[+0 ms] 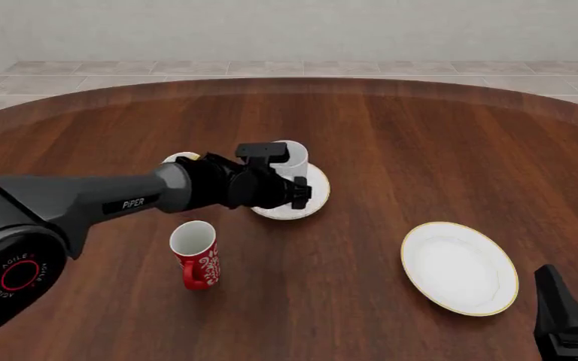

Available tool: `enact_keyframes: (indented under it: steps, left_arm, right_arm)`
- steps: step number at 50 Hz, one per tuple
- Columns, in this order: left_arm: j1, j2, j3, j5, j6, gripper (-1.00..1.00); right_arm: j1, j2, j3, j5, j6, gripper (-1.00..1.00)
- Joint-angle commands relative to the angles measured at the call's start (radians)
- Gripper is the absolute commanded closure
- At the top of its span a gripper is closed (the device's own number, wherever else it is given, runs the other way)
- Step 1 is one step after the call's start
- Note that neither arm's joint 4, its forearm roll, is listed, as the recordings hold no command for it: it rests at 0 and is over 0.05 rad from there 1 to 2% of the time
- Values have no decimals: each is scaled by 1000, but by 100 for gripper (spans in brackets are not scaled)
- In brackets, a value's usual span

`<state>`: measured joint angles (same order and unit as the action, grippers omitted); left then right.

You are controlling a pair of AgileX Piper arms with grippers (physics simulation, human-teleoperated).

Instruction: Put the white mug on the left plate.

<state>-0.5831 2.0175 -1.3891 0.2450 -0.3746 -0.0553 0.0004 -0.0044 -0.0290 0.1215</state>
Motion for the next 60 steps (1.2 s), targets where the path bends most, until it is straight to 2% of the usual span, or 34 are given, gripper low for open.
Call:
enact_keyframes:
  steps: [1, 22, 31, 46, 60]
  left_arm:
    - [1, -26, 8, 8, 11, -100]
    - [-8, -87, 28, 16, 29, -100]
    - [11, -150, 56, 1, 77, -100]
    - [36, -196, 78, -26, 107, -100]
    - [77, -296, 112, -93, 229, -100]
  right_arm:
    - [0, 0, 0, -1, 0, -100]
    - [-2, 0, 0, -4, 2, -100]
    - [-4, 0, 0, -5, 2, -100]
    - [-6, 0, 0, -8, -1, -100]
    - [-8, 0, 0, -9, -1, -100]
